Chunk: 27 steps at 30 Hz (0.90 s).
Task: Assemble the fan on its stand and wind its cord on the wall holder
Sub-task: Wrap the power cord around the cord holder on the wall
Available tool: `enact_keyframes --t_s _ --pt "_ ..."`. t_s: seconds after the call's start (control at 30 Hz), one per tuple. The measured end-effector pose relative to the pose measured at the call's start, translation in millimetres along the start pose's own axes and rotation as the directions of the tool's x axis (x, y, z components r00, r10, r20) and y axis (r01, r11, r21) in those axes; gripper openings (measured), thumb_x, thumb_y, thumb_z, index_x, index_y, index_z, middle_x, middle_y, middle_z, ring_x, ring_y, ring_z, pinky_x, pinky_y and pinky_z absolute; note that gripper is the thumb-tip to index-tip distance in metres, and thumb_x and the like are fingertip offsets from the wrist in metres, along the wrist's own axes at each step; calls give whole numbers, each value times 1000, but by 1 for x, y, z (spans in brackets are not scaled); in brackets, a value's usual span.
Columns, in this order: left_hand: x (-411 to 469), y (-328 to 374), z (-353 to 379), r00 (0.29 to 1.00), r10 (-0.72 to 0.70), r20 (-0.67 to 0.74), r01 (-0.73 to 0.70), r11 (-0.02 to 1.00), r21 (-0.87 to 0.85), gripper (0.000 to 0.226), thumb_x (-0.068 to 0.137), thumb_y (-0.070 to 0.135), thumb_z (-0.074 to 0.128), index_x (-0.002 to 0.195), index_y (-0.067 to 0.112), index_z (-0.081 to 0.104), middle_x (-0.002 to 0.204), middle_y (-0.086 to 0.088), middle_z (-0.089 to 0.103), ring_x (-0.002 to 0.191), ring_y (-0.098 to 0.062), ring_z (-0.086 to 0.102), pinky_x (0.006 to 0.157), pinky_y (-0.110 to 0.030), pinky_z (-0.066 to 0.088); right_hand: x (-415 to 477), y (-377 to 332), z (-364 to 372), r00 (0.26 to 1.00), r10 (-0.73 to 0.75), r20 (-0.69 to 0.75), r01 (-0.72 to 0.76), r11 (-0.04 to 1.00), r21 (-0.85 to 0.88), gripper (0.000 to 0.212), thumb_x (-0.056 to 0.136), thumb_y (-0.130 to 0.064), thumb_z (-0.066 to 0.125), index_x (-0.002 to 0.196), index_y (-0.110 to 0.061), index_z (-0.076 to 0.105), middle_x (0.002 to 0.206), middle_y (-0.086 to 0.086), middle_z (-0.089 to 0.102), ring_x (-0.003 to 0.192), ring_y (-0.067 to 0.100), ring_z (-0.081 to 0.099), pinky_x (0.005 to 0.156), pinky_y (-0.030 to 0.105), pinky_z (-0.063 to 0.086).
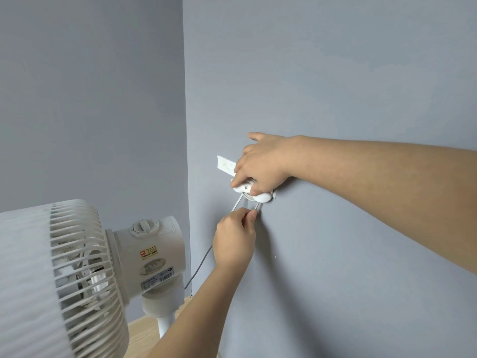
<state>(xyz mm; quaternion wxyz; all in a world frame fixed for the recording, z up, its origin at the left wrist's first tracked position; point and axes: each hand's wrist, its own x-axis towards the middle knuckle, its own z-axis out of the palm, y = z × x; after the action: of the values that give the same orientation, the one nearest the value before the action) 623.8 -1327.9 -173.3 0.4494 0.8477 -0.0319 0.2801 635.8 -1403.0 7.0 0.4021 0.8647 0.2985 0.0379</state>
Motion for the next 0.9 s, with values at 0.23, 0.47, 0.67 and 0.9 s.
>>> enact_keyframes --t_s 0.23,0.47,0.67,0.9 --pt "9 -4 1 999 34 32 -37 994 107 30 97 32 43 93 17 68 91 -1 66 89 -25 55 68 -37 47 0 -3 -7 996 74 45 -69 992 -102 49 95 -54 36 143 -47 35 148 -6 42 144 22 24 116 60 -6" --pt "5 -9 -12 974 -217 66 226 933 -279 29 87 38 62 70 15 58 56 6 50 56 -17 46 52 -27 35 1 3 -5 998 22 57 -19 998 -58 43 95 -49 35 137 -48 40 140 -6 51 142 22 28 114 62 -11" --pt "19 0 -30 914 -385 127 346 576 -741 14 81 7 72 83 11 59 67 0 56 45 -8 60 70 -32 54 2 8 -2 999 25 22 -25 1000 15 47 92 -53 44 136 -38 48 131 -4 59 137 15 35 116 57 -11" --pt "24 9 -39 966 -256 48 189 563 -805 20 84 -5 65 99 7 62 75 1 58 71 -15 61 57 -8 48 5 11 -1 999 27 -19 -25 997 69 45 88 -54 50 127 -33 58 117 -5 65 127 17 46 117 54 -8"
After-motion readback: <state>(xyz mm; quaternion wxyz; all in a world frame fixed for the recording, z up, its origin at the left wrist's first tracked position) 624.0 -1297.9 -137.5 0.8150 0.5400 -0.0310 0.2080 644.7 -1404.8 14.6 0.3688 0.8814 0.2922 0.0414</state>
